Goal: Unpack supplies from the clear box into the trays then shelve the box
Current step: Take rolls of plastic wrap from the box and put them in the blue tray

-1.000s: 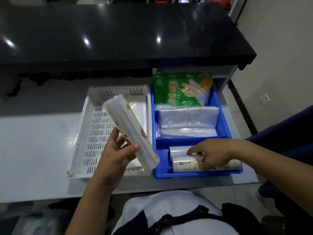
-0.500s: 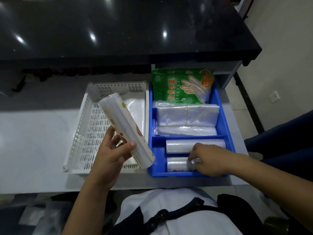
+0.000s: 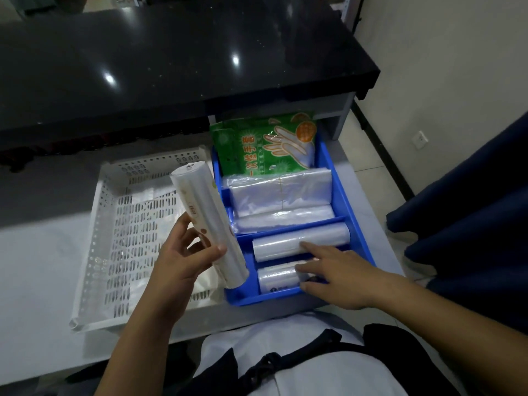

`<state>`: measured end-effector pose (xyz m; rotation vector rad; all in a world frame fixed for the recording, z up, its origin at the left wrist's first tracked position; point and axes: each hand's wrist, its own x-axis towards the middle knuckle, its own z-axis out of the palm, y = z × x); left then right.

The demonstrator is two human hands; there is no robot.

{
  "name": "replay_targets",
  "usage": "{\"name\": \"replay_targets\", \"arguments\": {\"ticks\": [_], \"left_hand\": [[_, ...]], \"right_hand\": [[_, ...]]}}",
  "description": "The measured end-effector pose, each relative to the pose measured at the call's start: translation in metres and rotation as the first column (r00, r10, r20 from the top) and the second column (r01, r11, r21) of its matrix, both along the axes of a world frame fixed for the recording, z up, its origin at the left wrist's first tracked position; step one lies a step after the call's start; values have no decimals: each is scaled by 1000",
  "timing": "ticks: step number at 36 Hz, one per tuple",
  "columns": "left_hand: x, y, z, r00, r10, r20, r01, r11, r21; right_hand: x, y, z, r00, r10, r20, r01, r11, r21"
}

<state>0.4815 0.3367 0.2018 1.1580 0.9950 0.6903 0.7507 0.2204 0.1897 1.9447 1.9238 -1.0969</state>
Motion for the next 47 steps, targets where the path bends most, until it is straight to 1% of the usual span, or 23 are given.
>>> {"name": "replay_targets", "arguments": {"ticks": [6, 8, 11, 13, 16, 18, 21, 23, 25, 27, 28, 30, 32, 35, 37, 43, 45, 47], "left_hand": [[18, 8, 6, 983, -136, -119, 143, 989, 46], [26, 13, 10, 960, -200, -195, 217, 973, 75], [42, 19, 16, 899, -291, -327, 351, 926, 138], [56, 19, 18, 842, -344, -416, 441, 882, 164], [77, 13, 17, 719, -399, -570, 576, 800, 167], [91, 6, 15, 630, -406, -662, 658, 732, 177], [109, -5, 8, 494, -348, -797, 766, 608, 209], [119, -11, 1, 416, -310, -855, 819, 536, 205], [127, -15, -4, 359, -280, -890, 858, 475, 197], [135, -18, -9, 314, -252, -915, 883, 431, 185], [138, -19, -12, 299, -254, -920, 889, 426, 171], [143, -19, -16, 284, -279, -917, 886, 443, 139], [146, -18, -17, 288, -300, -909, 877, 463, 125], [145, -18, -19, 312, -320, -895, 876, 461, 140], [142, -19, -20, 318, -315, -894, 876, 457, 151], [142, -17, -24, 300, -246, -922, 897, 403, 184], [144, -18, -24, 292, -219, -931, 901, 388, 191], [145, -21, -26, 278, -171, -945, 913, 353, 205]], "right_hand": [[9, -11, -6, 990, -126, -69, 130, 991, 44], [10, -15, -9, 989, -129, -72, 135, 987, 84], [11, -23, -15, 990, -124, -63, 130, 985, 110], [12, -30, -18, 986, -145, -77, 155, 977, 146], [13, -45, -18, 954, -251, -166, 285, 932, 224], [14, -56, -17, 905, -351, -239, 409, 872, 269], [15, -74, -16, 815, -492, -307, 576, 746, 333], [17, -82, -16, 761, -566, -318, 649, 679, 343], [19, -89, -18, 718, -618, -321, 696, 640, 325], [21, -94, -20, 710, -641, -293, 704, 639, 309], [21, -97, -22, 714, -644, -273, 699, 648, 302], [21, -100, -25, 725, -644, -243, 688, 667, 286], [20, -101, -29, 742, -633, -220, 670, 687, 282], [18, -102, -34, 765, -616, -188, 642, 710, 291], [17, -102, -36, 763, -617, -191, 645, 708, 288], [18, -100, -37, 758, -622, -197, 652, 702, 286], [17, -98, -37, 763, -621, -179, 644, 710, 284], [15, -96, -38, 779, -610, -143, 623, 730, 282]]}}
